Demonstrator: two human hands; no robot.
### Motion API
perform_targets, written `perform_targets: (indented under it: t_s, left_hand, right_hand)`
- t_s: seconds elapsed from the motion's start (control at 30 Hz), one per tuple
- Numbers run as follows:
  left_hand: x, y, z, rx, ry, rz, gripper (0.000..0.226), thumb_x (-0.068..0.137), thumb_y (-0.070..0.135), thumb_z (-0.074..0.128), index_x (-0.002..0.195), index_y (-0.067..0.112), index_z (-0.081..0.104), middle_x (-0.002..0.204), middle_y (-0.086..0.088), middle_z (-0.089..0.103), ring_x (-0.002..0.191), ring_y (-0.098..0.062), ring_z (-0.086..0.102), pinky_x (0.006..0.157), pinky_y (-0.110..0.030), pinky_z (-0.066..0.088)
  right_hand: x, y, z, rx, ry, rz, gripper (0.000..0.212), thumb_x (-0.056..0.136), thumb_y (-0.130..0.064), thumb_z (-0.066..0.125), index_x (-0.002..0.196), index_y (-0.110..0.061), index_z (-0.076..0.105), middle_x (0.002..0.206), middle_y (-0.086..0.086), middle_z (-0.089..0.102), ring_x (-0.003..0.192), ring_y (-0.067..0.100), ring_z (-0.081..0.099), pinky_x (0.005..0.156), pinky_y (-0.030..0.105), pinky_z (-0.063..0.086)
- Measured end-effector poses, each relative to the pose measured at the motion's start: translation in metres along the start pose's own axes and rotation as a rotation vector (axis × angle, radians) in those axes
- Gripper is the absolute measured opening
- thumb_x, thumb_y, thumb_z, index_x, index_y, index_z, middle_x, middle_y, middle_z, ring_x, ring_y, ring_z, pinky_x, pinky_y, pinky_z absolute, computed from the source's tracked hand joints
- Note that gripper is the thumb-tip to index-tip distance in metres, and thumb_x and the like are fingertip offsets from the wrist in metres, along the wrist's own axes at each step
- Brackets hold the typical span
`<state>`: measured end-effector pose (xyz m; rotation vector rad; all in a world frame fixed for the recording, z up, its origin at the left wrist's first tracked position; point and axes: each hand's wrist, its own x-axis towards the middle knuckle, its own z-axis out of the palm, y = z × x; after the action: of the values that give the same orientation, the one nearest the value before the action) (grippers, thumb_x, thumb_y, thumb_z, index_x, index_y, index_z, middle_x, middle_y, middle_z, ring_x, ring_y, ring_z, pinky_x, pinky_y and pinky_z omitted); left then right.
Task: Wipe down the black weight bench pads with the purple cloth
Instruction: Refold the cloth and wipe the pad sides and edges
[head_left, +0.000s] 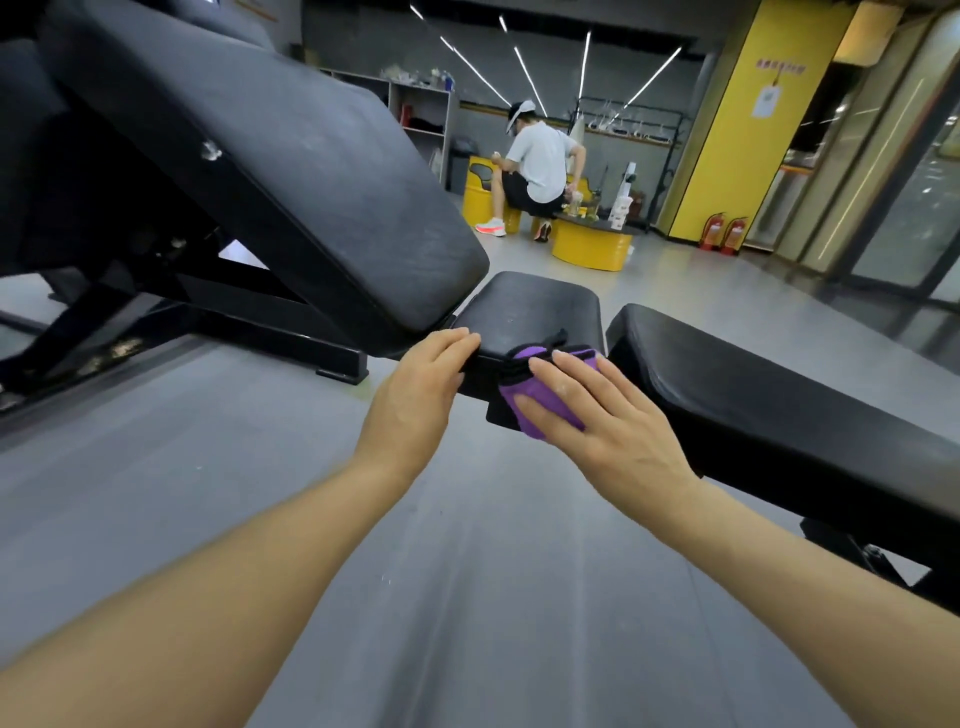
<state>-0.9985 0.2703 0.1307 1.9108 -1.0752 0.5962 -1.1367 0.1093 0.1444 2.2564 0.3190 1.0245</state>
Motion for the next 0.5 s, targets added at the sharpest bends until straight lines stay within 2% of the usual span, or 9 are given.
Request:
perform_targets:
  t_s: [0.07,0.17,0.27,0.37,0.5]
  left_hand:
    - [0.003,0.002,-0.001,-0.011,0.019,-0.020,0.039,0.089,-0.003,0.050,0.125,0.012,0.056,0.128,0.002,0.054,0.116,-0.011,0.050,0.091,-0.013,0.035]
    - [0.006,0.004,-0.002,-0.046,0.055,-0.041,0.031,0.089,-0.001,0.049,0.116,0.012,0.060,0.114,0.003,0.058,0.102,-0.013,0.054,0.083,-0.025,0.045]
    - [0.007,0.003,0.000,-0.015,0.077,-0.030,0.030,0.085,-0.004,0.053,0.111,0.009,0.062,0.110,-0.001,0.060,0.099,-0.018,0.056,0.081,-0.032,0.048]
    - [0.007,0.003,0.004,-0.010,0.090,-0.039,0.034,0.082,-0.008,0.057,0.112,0.008,0.064,0.112,-0.003,0.061,0.103,-0.018,0.057,0.084,-0.022,0.043]
    - [0.006,-0.001,0.005,-0.018,0.096,-0.029,0.032,0.083,-0.007,0.058,0.110,0.008,0.064,0.110,-0.001,0.061,0.100,-0.018,0.057,0.084,-0.024,0.044]
  right_hand:
    - [0.031,-0.014,0.010,0.036,0.086,0.064,0.032,0.095,-0.006,0.040,0.106,-0.011,0.070,0.118,0.017,0.063,0.107,0.035,0.061,0.094,0.045,0.048]
    - [0.061,-0.029,0.021,0.112,0.161,0.167,0.035,0.091,-0.003,0.038,0.093,-0.009,0.072,0.106,0.018,0.067,0.092,0.035,0.064,0.083,0.041,0.052]
    - [0.050,-0.014,0.018,0.125,0.148,0.110,0.025,0.094,-0.011,0.045,0.099,-0.012,0.070,0.107,0.015,0.067,0.091,0.034,0.063,0.077,0.039,0.052]
    - [0.012,0.012,0.008,0.131,0.146,0.159,0.019,0.086,-0.018,0.064,0.102,-0.011,0.070,0.105,0.014,0.066,0.085,0.034,0.062,0.069,0.039,0.053]
    - [-0.006,0.023,0.001,0.136,0.158,0.253,0.020,0.085,-0.021,0.065,0.099,-0.008,0.071,0.099,0.014,0.066,0.079,0.032,0.060,0.065,0.036,0.052]
